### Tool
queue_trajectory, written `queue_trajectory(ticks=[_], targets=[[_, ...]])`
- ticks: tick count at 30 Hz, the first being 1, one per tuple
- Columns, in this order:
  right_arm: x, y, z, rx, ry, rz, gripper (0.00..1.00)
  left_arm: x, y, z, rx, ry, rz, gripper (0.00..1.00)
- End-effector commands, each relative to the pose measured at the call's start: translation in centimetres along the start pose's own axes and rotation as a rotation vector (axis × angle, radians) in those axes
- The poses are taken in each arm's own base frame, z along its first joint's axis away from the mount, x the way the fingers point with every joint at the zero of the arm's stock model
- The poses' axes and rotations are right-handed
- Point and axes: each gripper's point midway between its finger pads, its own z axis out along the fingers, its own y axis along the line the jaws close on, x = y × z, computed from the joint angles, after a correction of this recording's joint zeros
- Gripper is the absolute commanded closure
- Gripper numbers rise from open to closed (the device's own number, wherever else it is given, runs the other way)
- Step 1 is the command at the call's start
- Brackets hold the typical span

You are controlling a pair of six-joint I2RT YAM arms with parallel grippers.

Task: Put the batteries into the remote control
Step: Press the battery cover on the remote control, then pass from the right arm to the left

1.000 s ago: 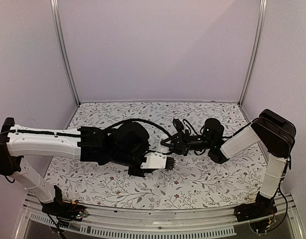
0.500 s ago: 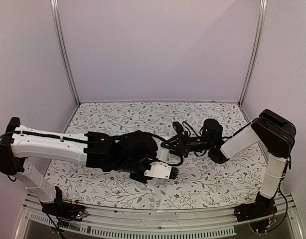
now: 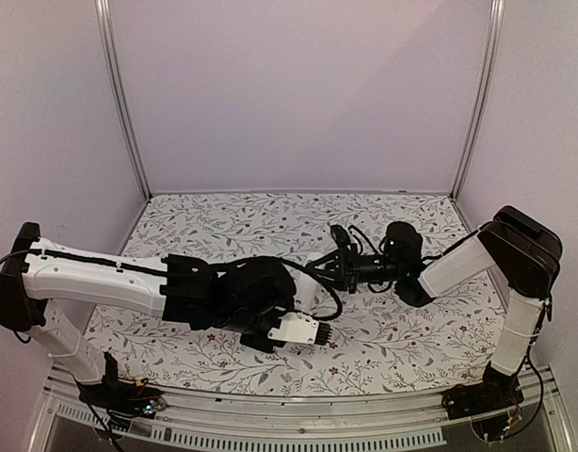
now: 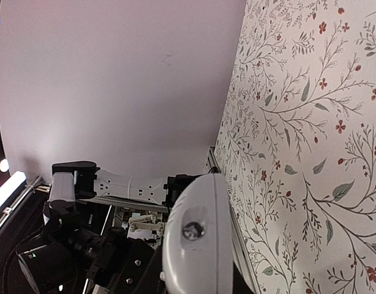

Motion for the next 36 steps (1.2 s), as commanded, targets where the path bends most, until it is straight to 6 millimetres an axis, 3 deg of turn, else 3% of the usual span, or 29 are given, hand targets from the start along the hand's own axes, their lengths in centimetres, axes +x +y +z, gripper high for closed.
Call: queue_trajectory(ticks=[1, 6, 8, 11, 17, 20, 28, 36], targets=[[-0.7, 1.6, -0.2, 0.008, -0.024, -0.088, 1.0, -0.3, 3.2, -1.9, -0.125, -0.074, -0.137, 0.64], [-0.8, 1.3, -0.7, 0.085, -0.032, -0.141, 1.0, 0.5, 7.0, -5.7, -0.282, -0.233, -0.367, 0.42], [-0.9, 1.6, -0.9, 0.11, -0.038, -0.182, 1.0, 1.8, 8.7, -6.9, -0.368, -0.273, -0.485, 0.25], [-1.3, 2.5, -1.4, 0.141, -0.06, -0.244, 1.0, 3.3, 9.5, -7.6, -0.405, -0.298, -0.654, 0.02], [-2.2, 3.7, -2.4, 0.211, -0.113, -0.332, 1.0, 2.7, 10.2, -5.8, -0.346, -0.332, -0.93, 0.01], [-2.6, 4.5, -2.6, 0.237, -0.139, -0.359, 1.0, 1.1, 10.8, -4.8, -0.317, -0.395, -1.026, 0.0], [-3.3, 6.6, -2.8, 0.303, -0.202, -0.452, 1.0, -1.5, 11.4, -1.7, -0.347, -0.367, -1.141, 0.04], [-3.1, 8.0, -2.8, 0.292, -0.215, -0.477, 0.98, -1.7, 12.5, -0.2, -0.406, -0.337, -1.211, 0.13]])
